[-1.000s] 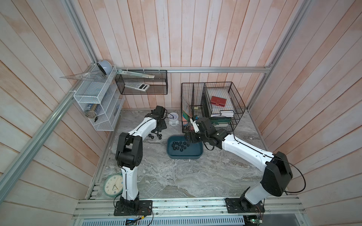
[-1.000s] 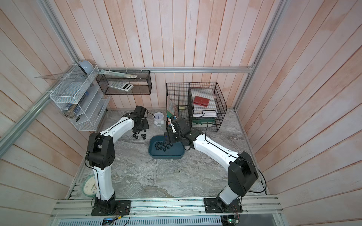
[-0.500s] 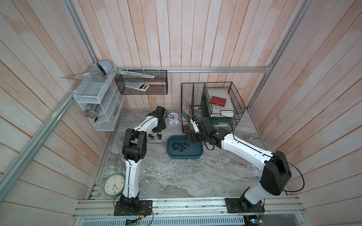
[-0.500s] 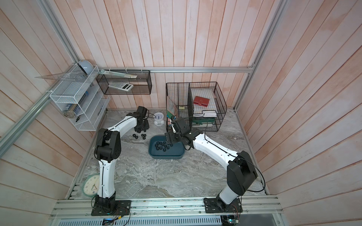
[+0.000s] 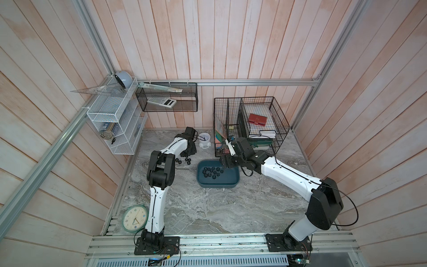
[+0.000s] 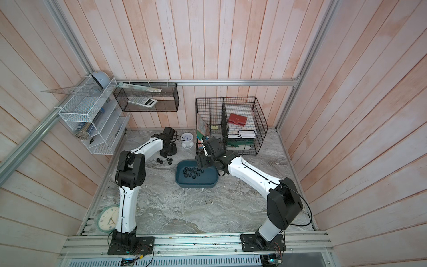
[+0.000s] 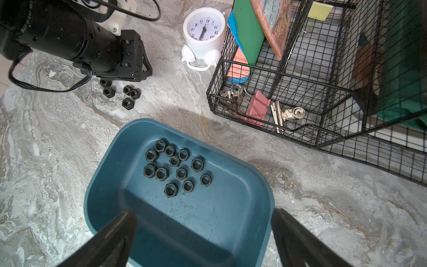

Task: Put the nuts on the desktop into the storage box
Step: Pick up the nut from the center of the board.

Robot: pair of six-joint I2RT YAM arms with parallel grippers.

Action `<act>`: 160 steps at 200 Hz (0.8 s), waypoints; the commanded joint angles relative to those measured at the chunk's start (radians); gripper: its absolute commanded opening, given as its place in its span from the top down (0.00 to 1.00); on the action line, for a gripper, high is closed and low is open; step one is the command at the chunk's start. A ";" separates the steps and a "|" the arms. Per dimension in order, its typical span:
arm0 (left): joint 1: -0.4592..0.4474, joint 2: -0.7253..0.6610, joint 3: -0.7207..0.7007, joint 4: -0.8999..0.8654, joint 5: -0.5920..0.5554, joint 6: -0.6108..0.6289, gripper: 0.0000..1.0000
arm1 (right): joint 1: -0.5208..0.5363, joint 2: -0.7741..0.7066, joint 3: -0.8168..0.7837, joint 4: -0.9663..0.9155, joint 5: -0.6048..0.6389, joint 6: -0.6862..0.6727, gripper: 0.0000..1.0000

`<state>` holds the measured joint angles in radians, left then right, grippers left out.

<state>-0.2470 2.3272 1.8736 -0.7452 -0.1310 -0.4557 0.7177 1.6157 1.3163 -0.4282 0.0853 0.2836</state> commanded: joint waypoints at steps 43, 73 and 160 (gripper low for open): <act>0.002 0.010 0.007 -0.008 0.020 0.006 0.85 | -0.005 0.012 0.025 -0.030 0.019 0.001 0.02; 0.001 -0.036 -0.016 -0.005 0.018 -0.002 0.85 | -0.006 0.003 0.015 -0.027 0.018 0.007 0.02; -0.087 -0.276 -0.150 0.017 0.002 -0.054 0.85 | -0.007 -0.083 -0.097 0.003 0.063 0.065 0.02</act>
<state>-0.2913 2.1342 1.7538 -0.7425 -0.1242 -0.4847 0.7174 1.5929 1.2572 -0.4248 0.1131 0.3180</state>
